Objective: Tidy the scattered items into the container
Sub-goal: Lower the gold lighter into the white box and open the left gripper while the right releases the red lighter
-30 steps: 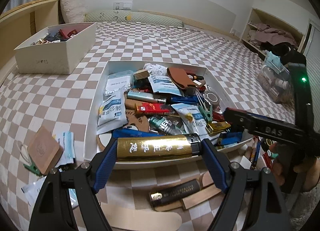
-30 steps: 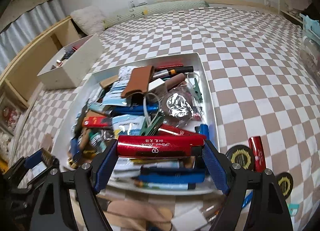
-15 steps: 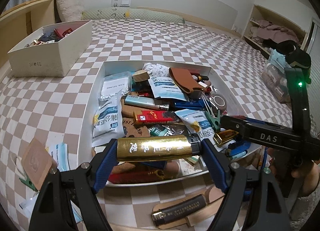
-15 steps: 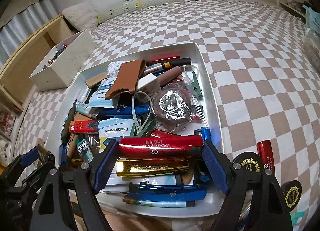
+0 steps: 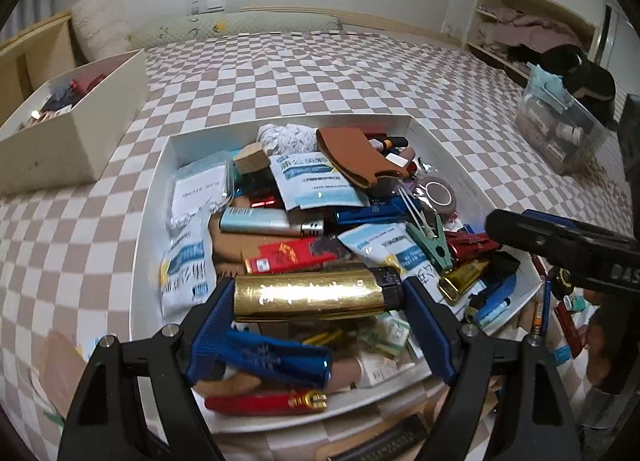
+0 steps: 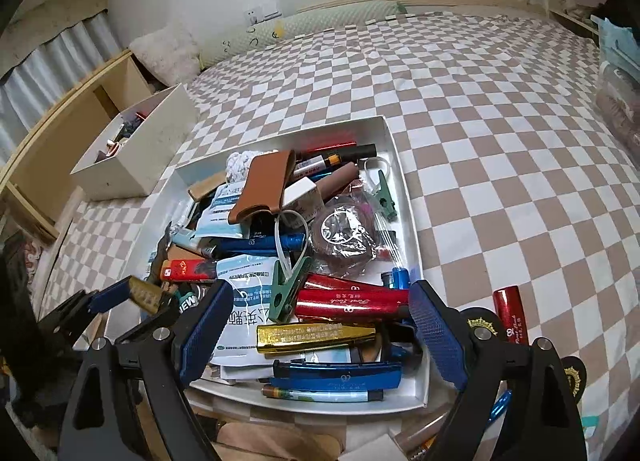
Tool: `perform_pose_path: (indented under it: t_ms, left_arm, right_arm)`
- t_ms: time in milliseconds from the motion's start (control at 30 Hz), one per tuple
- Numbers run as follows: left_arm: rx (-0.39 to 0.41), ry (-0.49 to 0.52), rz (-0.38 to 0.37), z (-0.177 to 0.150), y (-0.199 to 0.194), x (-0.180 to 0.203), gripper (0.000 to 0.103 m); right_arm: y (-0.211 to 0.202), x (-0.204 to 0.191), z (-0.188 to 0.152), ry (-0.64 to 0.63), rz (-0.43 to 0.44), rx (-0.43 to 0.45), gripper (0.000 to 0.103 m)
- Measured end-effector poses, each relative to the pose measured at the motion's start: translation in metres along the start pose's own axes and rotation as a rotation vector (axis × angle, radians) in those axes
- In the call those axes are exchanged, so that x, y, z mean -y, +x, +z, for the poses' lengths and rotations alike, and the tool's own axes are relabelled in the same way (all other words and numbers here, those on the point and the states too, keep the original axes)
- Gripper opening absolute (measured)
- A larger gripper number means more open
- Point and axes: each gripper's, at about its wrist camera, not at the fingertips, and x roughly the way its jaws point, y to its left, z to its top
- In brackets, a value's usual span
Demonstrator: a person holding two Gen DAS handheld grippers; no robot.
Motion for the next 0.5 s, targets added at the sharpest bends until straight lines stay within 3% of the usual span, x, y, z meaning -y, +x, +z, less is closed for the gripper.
perform_pose_path:
  t_ms: [500]
  left_arm:
    - [-0.041,0.177,-0.066,0.013,0.021,0.014,0.082]
  right_arm:
    - [-0.005,-0.002,0.001,0.002,0.015,0.003,0.089]
